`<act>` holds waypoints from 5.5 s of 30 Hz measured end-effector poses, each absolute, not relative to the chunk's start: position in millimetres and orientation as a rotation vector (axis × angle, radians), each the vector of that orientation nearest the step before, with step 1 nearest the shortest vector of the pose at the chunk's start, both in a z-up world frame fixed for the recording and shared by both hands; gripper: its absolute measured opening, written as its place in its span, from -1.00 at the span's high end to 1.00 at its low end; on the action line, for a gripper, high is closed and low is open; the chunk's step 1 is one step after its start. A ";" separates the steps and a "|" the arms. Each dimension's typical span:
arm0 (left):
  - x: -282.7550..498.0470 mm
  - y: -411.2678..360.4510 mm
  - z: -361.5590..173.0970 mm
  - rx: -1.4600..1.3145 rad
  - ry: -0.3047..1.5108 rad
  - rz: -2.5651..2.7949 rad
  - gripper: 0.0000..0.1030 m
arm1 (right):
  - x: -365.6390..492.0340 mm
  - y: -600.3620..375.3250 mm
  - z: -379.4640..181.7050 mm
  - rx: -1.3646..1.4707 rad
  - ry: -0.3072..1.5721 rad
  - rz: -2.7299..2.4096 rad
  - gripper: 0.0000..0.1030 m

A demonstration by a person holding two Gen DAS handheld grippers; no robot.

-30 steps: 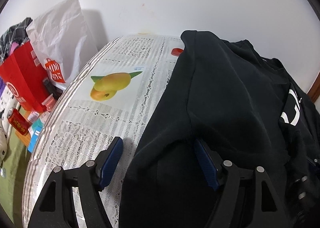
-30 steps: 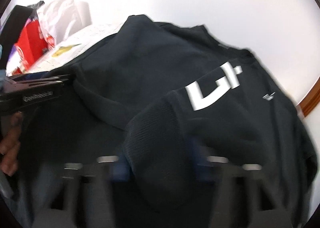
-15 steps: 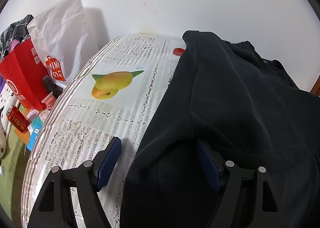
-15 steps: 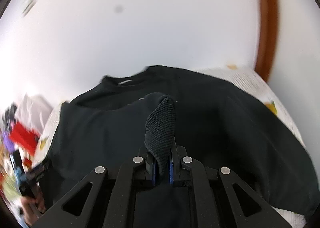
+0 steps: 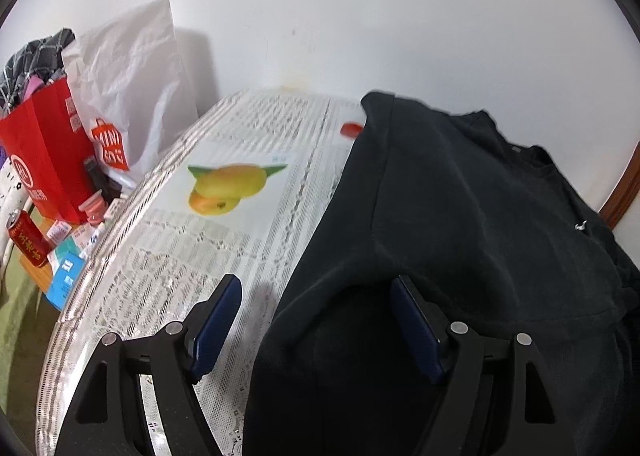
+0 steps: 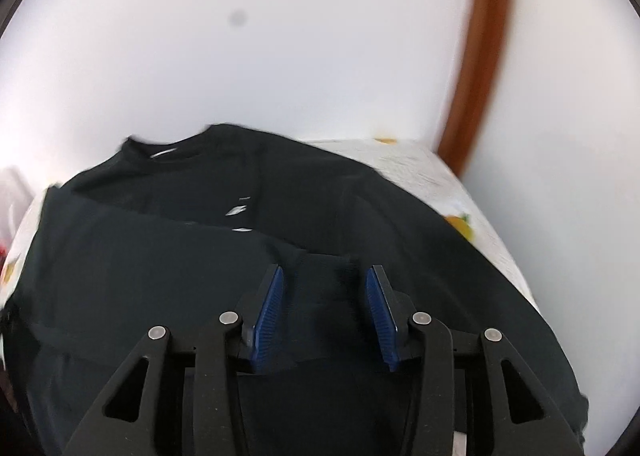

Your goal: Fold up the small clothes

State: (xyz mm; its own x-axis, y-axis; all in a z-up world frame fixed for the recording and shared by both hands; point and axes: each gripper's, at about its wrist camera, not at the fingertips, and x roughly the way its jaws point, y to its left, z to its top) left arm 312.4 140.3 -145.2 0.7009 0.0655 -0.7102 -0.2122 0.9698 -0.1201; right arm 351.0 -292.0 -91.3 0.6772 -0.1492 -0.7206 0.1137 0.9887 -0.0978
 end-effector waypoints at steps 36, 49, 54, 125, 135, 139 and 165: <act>307.9 132.0 -150.6 -0.228 0.812 0.094 -0.46 | 211.3 -414.3 -122.4 -0.130 0.955 -0.539 -0.38; 275.1 116.1 -143.3 -0.151 0.902 0.105 -0.46 | 140.0 -488.5 -134.4 -0.002 0.918 -0.617 -0.47; 233.1 113.4 -138.9 -0.145 0.912 0.069 -0.46 | 161.7 -497.4 -146.9 -0.006 0.937 -0.572 -0.47; 193.1 -31.8 -88.0 0.070 0.807 -0.129 -0.77 | 148.3 -424.2 -140.8 0.062 0.888 -0.314 0.02; 249.7 -148.2 -118.7 0.214 0.824 -0.202 -0.60 | 145.9 -426.9 -144.3 0.097 0.880 -0.285 0.11; 275.3 -173.3 -134.8 0.250 0.866 -0.196 -0.51 | 147.8 -426.5 -145.9 0.096 0.882 -0.287 0.11; 308.4 -58.3 -79.3 -0.011 0.786 -0.142 0.69 | 148.3 -424.6 -147.0 0.083 0.885 -0.299 0.08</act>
